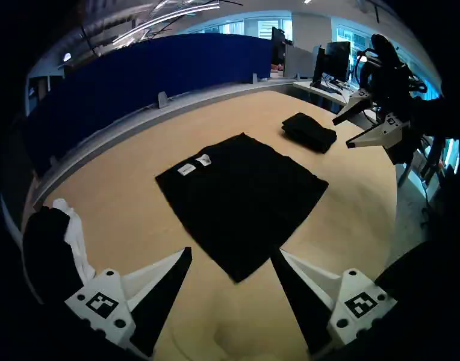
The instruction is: Fold towel
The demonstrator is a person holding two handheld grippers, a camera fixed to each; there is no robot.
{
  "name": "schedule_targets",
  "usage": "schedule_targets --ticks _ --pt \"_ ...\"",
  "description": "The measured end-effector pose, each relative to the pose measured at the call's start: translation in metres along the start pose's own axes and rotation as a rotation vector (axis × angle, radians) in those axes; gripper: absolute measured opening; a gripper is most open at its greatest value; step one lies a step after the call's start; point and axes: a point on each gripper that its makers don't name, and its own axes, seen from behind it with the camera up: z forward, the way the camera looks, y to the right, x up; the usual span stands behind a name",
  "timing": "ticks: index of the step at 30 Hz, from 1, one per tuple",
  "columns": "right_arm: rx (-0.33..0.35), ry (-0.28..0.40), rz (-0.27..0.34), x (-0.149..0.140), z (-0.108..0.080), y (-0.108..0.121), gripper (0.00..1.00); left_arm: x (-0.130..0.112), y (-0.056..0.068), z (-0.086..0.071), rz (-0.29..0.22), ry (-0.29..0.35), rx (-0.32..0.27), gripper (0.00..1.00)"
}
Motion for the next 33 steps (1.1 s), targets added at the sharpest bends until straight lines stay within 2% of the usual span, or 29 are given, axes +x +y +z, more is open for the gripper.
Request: schedule_targets --ticks 6,12,17,23,26,28,32,33 --pt "0.032 -0.046 -0.026 -0.03 0.024 -0.012 1.0 -0.03 0.006 0.025 0.02 -0.052 -0.031 0.97" --pt "0.055 -0.082 -0.042 -0.056 0.049 -0.021 1.0 -0.054 0.007 0.046 -0.006 -0.094 -0.051 0.97" --pt "0.078 -0.09 -0.008 -0.066 0.064 -0.026 1.0 -0.065 0.009 0.056 -0.016 -0.112 -0.062 0.97" --pt "0.065 -0.103 0.013 -0.074 0.074 -0.024 0.99 -0.067 0.01 0.063 -0.01 -0.105 -0.063 0.96" --pt "0.066 -0.122 0.013 -0.081 0.076 -0.024 0.95 -0.067 0.007 0.065 -0.007 -0.103 -0.054 0.9" --pt "0.067 -0.133 0.012 -0.085 0.076 -0.025 0.84 -0.067 0.005 0.065 -0.006 -0.104 -0.045 0.81" --pt "0.072 -0.149 0.014 -0.092 0.077 -0.029 0.77 -0.068 0.001 0.065 -0.003 -0.107 -0.03 0.68" --pt "0.073 -0.15 0.016 -0.093 0.077 -0.031 0.73 -0.068 0.001 0.065 -0.002 -0.108 -0.028 0.65"
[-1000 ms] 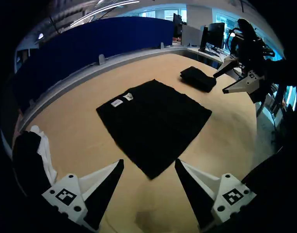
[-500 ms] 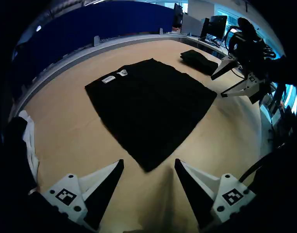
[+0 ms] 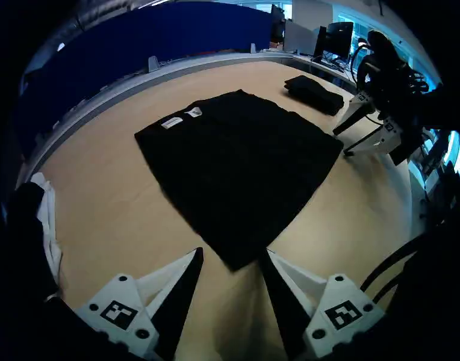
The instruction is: Fold towel
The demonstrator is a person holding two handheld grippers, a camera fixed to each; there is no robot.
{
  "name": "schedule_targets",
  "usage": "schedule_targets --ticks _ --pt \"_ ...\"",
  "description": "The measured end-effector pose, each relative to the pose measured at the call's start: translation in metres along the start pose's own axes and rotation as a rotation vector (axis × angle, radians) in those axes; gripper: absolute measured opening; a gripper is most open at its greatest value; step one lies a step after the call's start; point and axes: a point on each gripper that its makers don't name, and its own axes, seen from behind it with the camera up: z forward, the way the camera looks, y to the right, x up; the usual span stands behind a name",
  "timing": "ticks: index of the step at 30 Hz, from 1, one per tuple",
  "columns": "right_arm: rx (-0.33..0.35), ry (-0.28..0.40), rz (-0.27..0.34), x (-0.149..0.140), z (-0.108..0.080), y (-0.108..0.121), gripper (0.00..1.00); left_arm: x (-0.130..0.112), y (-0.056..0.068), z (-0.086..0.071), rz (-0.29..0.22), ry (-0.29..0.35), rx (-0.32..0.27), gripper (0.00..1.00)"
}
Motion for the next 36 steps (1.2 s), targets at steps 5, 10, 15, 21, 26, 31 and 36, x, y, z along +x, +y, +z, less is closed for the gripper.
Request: schedule_targets --ticks 5,10,15,21,26,31,36 --pt "0.002 0.007 0.007 0.0 0.0 -0.004 0.61 -0.001 0.003 0.001 0.007 -0.003 0.005 0.46" --pt "-0.006 0.012 0.0 0.0 -0.002 -0.005 0.59 -0.003 0.005 -0.001 0.003 -0.005 0.016 0.36" --pt "-0.006 0.017 -0.006 0.001 -0.001 -0.006 0.56 -0.004 0.007 -0.001 -0.002 -0.01 0.019 0.37" --pt "0.016 0.014 0.002 0.002 0.0 -0.01 0.41 -0.004 0.008 -0.002 0.002 -0.016 0.019 0.36" --pt "0.012 0.009 0.009 0.001 0.0 -0.012 0.27 -0.005 0.009 -0.003 0.005 -0.022 0.022 0.32" --pt "0.009 0.006 0.034 0.001 -0.001 -0.009 0.2 -0.006 0.01 -0.003 0.008 -0.026 0.025 0.22" --pt "-0.005 0.003 0.043 -0.001 -0.004 -0.003 0.19 -0.006 0.01 -0.003 -0.014 -0.029 0.027 0.2"
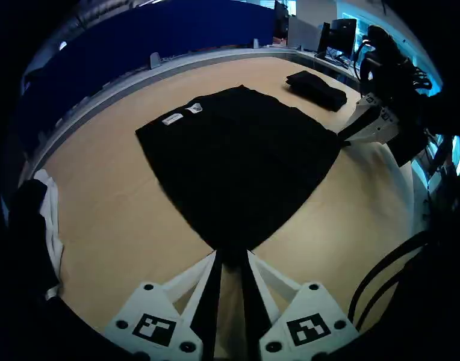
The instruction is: Fold towel
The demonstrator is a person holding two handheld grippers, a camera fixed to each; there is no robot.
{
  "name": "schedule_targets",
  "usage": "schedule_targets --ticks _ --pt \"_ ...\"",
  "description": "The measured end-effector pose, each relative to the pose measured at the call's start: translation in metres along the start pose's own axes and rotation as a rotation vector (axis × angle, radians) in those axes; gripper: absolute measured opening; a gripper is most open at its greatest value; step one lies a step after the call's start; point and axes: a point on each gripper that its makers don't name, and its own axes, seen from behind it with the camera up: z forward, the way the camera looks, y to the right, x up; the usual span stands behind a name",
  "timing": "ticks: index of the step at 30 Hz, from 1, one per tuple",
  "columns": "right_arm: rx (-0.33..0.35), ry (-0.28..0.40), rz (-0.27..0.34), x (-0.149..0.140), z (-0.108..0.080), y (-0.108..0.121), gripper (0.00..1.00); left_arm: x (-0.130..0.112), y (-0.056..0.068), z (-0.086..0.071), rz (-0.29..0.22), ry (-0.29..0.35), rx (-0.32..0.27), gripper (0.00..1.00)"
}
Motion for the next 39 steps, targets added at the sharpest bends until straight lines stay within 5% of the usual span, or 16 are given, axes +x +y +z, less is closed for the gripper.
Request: schedule_targets --ticks 21,39 --pt "0.005 0.038 0.021 0.018 -0.017 0.005 0.18 0.014 0.01 -0.014 -0.049 0.017 -0.024 0.18" --pt "-0.001 0.09 0.031 0.05 -0.075 0.0 0.18 0.053 0.014 -0.064 -0.13 0.056 -0.01 0.18"
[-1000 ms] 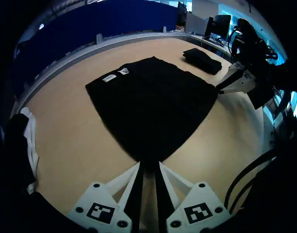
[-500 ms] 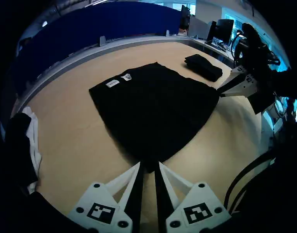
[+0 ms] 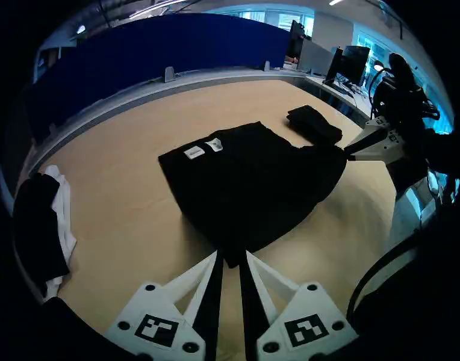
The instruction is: Fold towel
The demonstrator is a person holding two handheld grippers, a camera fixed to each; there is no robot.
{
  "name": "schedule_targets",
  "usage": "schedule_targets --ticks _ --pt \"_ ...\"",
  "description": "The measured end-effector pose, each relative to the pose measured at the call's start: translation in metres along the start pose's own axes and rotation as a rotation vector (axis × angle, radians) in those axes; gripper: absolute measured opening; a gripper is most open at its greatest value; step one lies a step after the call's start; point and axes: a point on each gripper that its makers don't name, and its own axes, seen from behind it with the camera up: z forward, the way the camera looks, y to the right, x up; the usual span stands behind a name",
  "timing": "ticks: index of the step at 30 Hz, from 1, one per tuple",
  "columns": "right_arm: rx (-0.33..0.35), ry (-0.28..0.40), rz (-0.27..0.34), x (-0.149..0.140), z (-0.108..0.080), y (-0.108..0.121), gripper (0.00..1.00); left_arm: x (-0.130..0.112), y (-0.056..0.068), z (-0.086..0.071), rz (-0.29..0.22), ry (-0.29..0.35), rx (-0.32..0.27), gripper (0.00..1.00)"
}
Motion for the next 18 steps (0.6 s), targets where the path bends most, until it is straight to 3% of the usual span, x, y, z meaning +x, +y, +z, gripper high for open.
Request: schedule_targets --ticks 11,18 --pt "0.01 0.02 0.007 0.021 -0.033 -0.004 0.18 0.021 0.009 -0.036 -0.051 0.022 0.0 0.18" --pt "0.017 0.009 0.005 0.018 -0.034 -0.006 0.18 0.022 0.01 -0.037 -0.062 0.022 0.001 0.18"
